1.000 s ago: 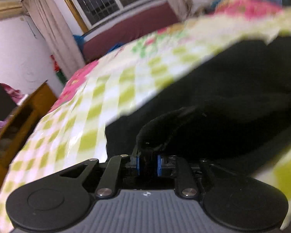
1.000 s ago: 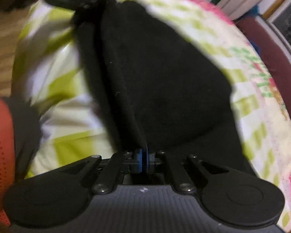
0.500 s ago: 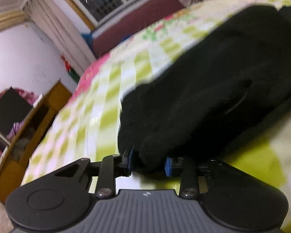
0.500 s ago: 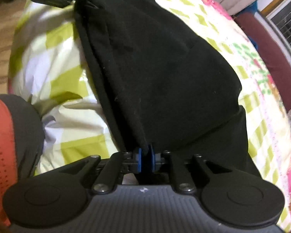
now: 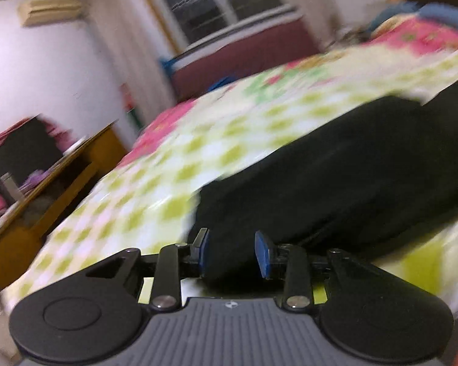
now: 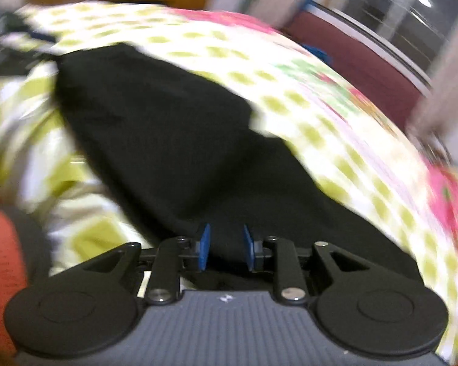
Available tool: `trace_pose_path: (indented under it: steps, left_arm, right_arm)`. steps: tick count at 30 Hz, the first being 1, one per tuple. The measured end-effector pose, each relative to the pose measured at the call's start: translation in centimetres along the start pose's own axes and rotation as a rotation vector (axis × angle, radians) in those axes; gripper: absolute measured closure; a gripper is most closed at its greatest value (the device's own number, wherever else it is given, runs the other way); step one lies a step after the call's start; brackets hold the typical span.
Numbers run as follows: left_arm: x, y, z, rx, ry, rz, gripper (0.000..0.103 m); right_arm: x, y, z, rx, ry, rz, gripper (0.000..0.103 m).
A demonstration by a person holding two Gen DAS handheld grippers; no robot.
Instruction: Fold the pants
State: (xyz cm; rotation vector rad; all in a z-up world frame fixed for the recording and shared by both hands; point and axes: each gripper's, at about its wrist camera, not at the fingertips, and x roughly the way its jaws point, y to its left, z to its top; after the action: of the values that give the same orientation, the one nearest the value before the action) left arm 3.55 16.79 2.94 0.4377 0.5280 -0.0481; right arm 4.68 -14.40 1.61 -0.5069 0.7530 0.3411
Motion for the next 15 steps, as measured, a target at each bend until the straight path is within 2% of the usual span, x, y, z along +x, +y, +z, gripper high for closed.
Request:
trace_pose_path:
  steps: [3, 6, 9, 12, 15]
  left_arm:
    - [-0.2, -4.6, 2.6, 0.033, -0.061, -0.147, 0.055]
    - [0.5, -9.7, 4.6, 0.054, -0.072, -0.318, 0.054]
    - [1.2, -15.1, 6.1, 0.142, -0.098, -0.39, 0.054]
    - [2.6, -18.9, 7.8, 0.164, -0.094, -0.467, 0.054]
    - [3.4, -22.1, 9.3, 0.191, -0.101, -0.491, 0.054]
  right_arm:
    - [0.6, -6.1, -2.0, 0.215, 0.043, -0.087, 0.077]
    - [1.4, -13.3, -4.9, 0.505, 0.067, -0.148, 0.077]
    - [2.4, -20.0, -7.9, 0.774, 0.043, -0.179, 0.076]
    - [3.9, -25.1, -10.1, 0.957, 0.019, -0.217, 0.073]
    - [6.3, -28.0, -12.0, 1.091, 0.013, -0.202, 0.072]
